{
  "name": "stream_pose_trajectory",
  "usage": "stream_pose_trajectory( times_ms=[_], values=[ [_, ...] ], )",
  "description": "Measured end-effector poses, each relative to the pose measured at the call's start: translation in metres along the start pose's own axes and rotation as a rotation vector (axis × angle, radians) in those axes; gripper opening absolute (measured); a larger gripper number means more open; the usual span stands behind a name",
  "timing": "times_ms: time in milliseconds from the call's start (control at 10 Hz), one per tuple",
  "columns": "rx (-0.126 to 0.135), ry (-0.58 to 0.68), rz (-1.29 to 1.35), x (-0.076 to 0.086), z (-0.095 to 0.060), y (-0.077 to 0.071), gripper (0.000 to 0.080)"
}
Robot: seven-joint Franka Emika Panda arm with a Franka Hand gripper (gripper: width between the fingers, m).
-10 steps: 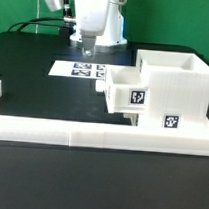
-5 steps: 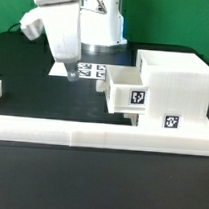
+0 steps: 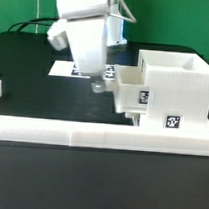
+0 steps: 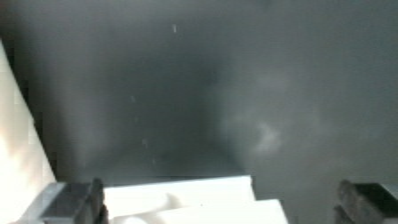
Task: Assemble drawer
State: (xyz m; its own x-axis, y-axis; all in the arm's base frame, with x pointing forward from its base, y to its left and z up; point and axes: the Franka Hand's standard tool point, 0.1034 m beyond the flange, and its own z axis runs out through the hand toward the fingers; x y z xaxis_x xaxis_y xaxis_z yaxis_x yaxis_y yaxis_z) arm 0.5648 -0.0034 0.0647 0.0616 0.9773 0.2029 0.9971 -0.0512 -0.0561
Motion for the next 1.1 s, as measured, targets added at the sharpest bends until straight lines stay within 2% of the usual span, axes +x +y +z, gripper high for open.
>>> stream_pose_trajectory(
  times_ms=[300, 400, 500, 600, 800, 900, 1000, 1100],
  values=[
    [0.007, 0.003, 0.024, 0.024, 0.007, -0.001, 0.0648],
    [-0.004, 0.003, 0.036, 0.027, 0.009, 0.001, 0.0648],
    [-0.001, 0.004, 0.036, 0.028, 0.011, 0.000, 0.0648],
    [0.000, 0.003, 0.038, 0.017, 0.009, 0.000, 0.0648],
    [0.095, 0.006, -0.030, -0.037, -0.003, -0.015, 0.0648],
    [0.105, -0.008, -0.031, -0.051, -0.009, -0.013, 0.0648],
    [0.092, -0.020, -0.031, -0.053, -0.012, -0.011, 0.0648],
    [0.094, -0.019, -0.032, -0.052, -0.011, -0.012, 0.0648]
  ],
)
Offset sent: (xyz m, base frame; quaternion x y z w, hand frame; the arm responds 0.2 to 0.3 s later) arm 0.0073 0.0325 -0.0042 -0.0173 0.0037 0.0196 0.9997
